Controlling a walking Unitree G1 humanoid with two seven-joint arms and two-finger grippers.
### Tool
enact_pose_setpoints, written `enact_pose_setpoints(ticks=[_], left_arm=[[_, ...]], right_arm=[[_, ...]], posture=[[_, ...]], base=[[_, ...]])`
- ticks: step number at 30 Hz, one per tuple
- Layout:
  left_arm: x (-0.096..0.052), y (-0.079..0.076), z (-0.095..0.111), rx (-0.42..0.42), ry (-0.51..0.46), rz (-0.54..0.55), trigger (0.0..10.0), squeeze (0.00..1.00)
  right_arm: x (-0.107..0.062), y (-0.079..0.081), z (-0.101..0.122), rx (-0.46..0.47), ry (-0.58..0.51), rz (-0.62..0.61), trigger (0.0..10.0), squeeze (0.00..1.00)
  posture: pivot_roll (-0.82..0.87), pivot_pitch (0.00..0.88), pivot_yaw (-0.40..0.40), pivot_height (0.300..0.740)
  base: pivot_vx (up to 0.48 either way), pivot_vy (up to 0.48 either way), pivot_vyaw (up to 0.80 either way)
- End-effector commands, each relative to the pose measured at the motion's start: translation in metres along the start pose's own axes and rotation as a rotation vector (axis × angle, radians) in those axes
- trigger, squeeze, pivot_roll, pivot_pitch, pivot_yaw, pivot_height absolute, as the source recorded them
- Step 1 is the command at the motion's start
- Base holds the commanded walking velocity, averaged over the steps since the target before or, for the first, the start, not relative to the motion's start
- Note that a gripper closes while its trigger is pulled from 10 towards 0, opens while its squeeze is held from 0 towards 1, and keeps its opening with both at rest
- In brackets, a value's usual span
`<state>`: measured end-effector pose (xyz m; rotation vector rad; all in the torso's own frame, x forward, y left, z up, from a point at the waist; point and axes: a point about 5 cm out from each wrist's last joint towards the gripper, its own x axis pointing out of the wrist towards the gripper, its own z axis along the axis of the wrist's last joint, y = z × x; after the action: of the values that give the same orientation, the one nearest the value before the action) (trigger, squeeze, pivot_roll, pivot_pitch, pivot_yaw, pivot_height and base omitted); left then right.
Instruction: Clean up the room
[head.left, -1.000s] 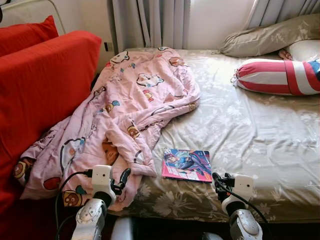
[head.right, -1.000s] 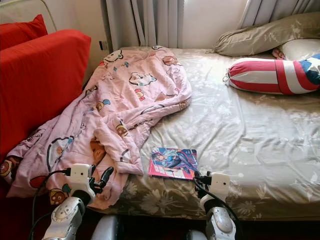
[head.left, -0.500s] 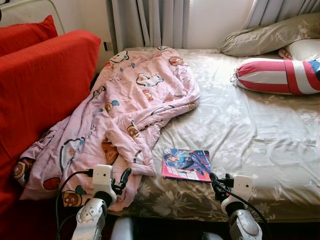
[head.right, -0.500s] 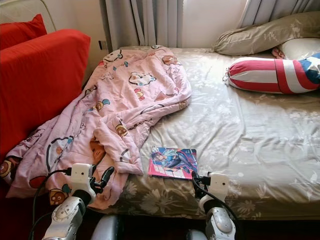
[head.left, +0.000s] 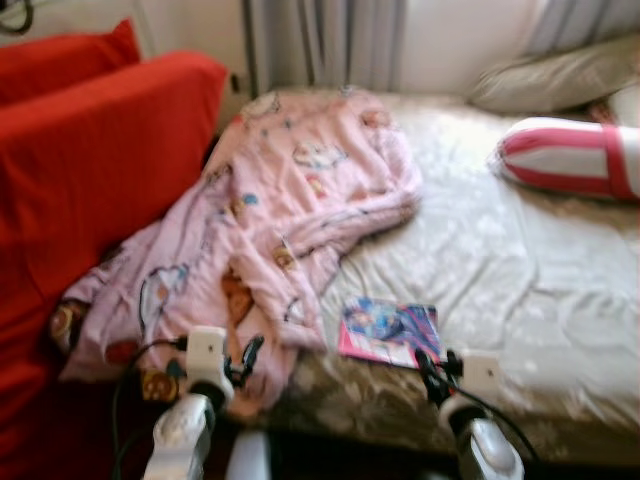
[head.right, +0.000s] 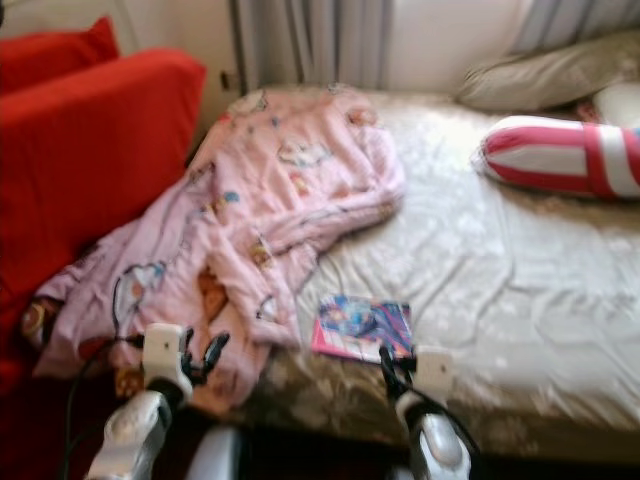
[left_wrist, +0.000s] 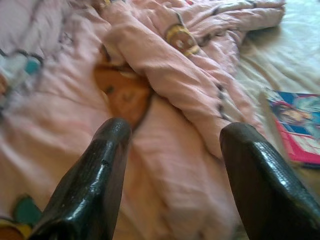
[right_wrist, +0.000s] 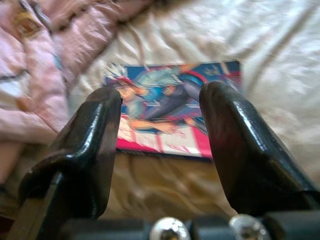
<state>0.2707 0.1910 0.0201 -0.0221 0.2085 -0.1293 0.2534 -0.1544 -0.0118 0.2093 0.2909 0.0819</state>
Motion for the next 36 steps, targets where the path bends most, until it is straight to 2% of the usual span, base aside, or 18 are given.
enact_pose_setpoints(ticks=[1, 9, 22, 26, 28, 36], left_arm=[[0.005, -0.008, 0.003, -0.021, -0.012, -0.021, 10.0, 0.0], [0.004, -0.007, 0.003, -0.014, -0.009, -0.017, 10.0, 0.0], [0.007, -0.01, 0.01, -0.016, -0.034, -0.026, 10.0, 0.0], [0.01, -0.014, 0.015, -0.014, -0.049, -0.039, 10.0, 0.0], [0.011, -0.015, 0.018, -0.013, -0.054, -0.042, 10.0, 0.0], [0.011, -0.018, 0.024, -0.005, -0.076, -0.048, 10.0, 0.0]], right_arm=[[-0.004, -0.011, -0.001, -0.003, 0.003, -0.029, 10.0, 0.0], [-0.003, -0.009, 0.0, 0.001, 0.004, -0.019, 10.0, 0.0], [0.005, 0.001, 0.005, 0.0, -0.001, 0.024, 10.0, 0.0], [0.01, 0.004, 0.006, 0.046, 0.021, 0.034, 10.0, 0.0], [0.013, 0.0, 0.008, 0.064, 0.026, 0.014, 10.0, 0.0], [0.02, -0.007, 0.01, 0.246, 0.047, -0.07, 10.0, 0.0]], posture=[[0.03, 0.024, -0.002, 0.611], [0.03, 0.026, -0.004, 0.611], [0.05, 0.072, 0.0, 0.611], [0.07, 0.103, 0.003, 0.611], [0.07, 0.113, 0.006, 0.611], [0.12, 0.174, 0.021, 0.611]], base=[[0.322, 0.0, 0.0], [0.312, 0.0, 0.0], [0.0, 0.0, 0.0], [0.0, 0.0, 0.0], [0.0, 0.0, 0.0], [0.0, 0.0, 0.0]])
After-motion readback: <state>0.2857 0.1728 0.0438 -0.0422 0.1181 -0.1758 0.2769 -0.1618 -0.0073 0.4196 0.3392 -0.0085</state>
